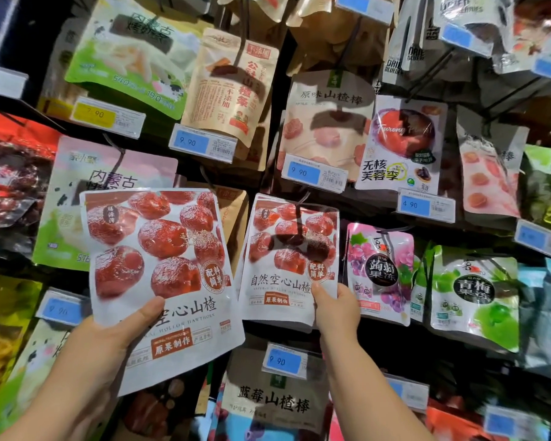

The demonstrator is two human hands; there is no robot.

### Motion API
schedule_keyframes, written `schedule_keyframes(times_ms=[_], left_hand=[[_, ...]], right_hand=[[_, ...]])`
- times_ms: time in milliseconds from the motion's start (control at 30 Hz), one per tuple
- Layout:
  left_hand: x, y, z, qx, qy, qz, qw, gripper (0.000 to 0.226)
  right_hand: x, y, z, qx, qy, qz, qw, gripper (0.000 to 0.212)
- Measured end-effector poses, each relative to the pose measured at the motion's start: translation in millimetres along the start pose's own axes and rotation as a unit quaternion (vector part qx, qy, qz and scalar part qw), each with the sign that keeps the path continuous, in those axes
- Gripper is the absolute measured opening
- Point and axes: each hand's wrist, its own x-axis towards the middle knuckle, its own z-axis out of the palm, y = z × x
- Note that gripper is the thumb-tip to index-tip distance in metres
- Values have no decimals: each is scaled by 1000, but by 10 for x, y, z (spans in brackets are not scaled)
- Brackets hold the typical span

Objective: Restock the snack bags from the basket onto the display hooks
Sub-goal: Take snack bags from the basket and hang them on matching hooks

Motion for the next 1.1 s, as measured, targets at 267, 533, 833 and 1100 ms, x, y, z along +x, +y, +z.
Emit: schedule_keyframes(times_ms=[267, 533, 833, 1100], left_hand=[[-52, 20, 156, 18, -75, -33, 996, 78], [-72, -134, 449, 11, -144, -79, 986, 55], [60, -192, 799, 34, -184, -119, 975, 51], [142, -135, 1012, 60, -234, -136, 961, 49]], right_hand=[[-134, -40, -97, -72, 13, -22, 997, 37], [-523, -234, -278, 4, -123, -148, 981, 16], [-555, -134, -367, 23, -230, -66, 971, 81], [-548, -141, -489, 50, -159, -119, 979, 77]])
